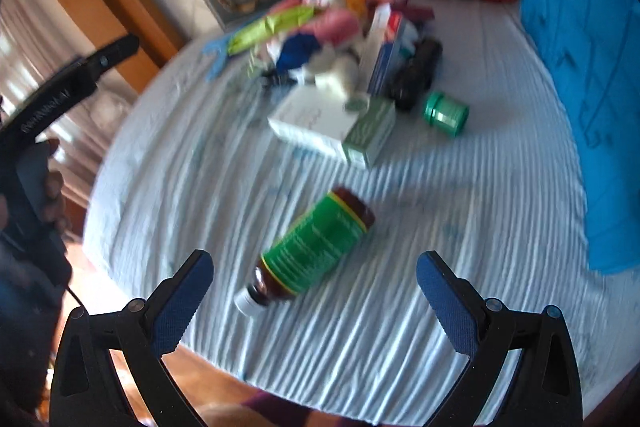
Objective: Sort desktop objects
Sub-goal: 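Move both open tools back over the pile on the table, then grasp the green-labelled brown bottle with the left tool while the right tool grasps a white patch box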
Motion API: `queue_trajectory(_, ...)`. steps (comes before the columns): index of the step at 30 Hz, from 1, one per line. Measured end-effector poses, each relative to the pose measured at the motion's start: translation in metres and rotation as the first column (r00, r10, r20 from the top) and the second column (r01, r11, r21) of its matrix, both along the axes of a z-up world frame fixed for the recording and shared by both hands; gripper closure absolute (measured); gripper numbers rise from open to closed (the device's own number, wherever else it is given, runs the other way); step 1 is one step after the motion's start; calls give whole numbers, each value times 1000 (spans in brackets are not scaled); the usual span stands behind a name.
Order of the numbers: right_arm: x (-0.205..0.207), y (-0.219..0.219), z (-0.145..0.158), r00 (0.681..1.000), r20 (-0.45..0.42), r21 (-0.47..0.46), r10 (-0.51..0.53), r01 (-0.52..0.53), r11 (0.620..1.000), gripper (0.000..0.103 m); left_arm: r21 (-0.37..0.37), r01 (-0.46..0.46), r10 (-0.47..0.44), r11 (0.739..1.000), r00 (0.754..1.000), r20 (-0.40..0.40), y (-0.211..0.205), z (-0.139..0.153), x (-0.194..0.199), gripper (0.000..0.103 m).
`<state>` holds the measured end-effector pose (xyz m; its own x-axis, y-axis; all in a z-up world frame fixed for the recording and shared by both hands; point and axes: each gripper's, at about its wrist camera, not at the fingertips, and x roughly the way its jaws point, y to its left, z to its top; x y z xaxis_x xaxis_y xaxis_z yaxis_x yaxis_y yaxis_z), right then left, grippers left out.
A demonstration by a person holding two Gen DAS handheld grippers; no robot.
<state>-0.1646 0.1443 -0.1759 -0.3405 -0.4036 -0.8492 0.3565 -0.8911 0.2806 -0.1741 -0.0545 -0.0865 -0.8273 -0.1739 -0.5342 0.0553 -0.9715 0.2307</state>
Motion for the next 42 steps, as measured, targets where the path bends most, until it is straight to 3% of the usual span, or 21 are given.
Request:
queue_trajectory(4, -11, 2, 3, 996, -39, 93, -80, 83, 992, 0, 37, 130, -132, 991, 989, 65, 8, -28, 4, 1)
queue_trajectory(8, -22, 15, 26, 965, -206, 159, -160, 194, 968, 0, 128, 280, -297, 952, 943, 151, 36, -69, 16, 1)
queue_trajectory(11, -28, 31, 38, 954, -231, 119, -192, 223, 967, 0, 197, 337, -374, 921, 905, 201, 58, -96, 25, 1)
queue_trajectory(12, -30, 36, 40, 953, -235, 105, -191, 220, 970, 0, 206, 349, -390, 914, 896, 211, 64, -103, 26, 1)
queue_trajectory(14, -36, 44, 42, 952, -242, 94, -187, 215, 972, 0, 187, 327, -365, 926, 903, 227, 80, -121, 25, 1)
queue_trajectory(17, -50, 49, 32, 972, -198, 85, -128, 147, 985, 0, 209, 321, -372, 924, 884, 284, 96, -139, 21, 4)
queue_trajectory(22, -81, 27, 8, 977, -200, 156, 75, -44, 987, 0, 169, 326, -367, 930, 849, 379, 110, -168, 14, 48)
queue_trajectory(23, -92, 19, 3, 970, -198, 176, 138, -103, 979, 0, 183, 318, -366, 930, 839, 403, 109, -173, 13, 51)
queue_trajectory(27, -131, -24, -19, 916, -135, 233, 378, -342, 910, 0, 190, 305, -357, 933, 848, 391, 104, -178, 18, 52)
queue_trajectory(29, -149, -42, -33, 885, -117, 259, 452, -412, 874, 0, 192, 303, -356, 934, 848, 393, 102, -179, 19, 52)
queue_trajectory(33, -180, -71, -58, 842, -37, 233, 538, -517, 824, 0, 200, 300, -358, 933, 842, 404, 101, -179, 19, 52)
queue_trajectory(39, -181, -110, -94, 720, 69, 385, 691, -658, 647, 0, 203, 309, -367, 929, 841, 399, 100, -173, 21, 52)
queue_trajectory(42, -178, -127, -100, 696, 90, 382, 712, -685, 621, 0, 198, 322, -376, 926, 837, 396, 99, -173, 22, 52)
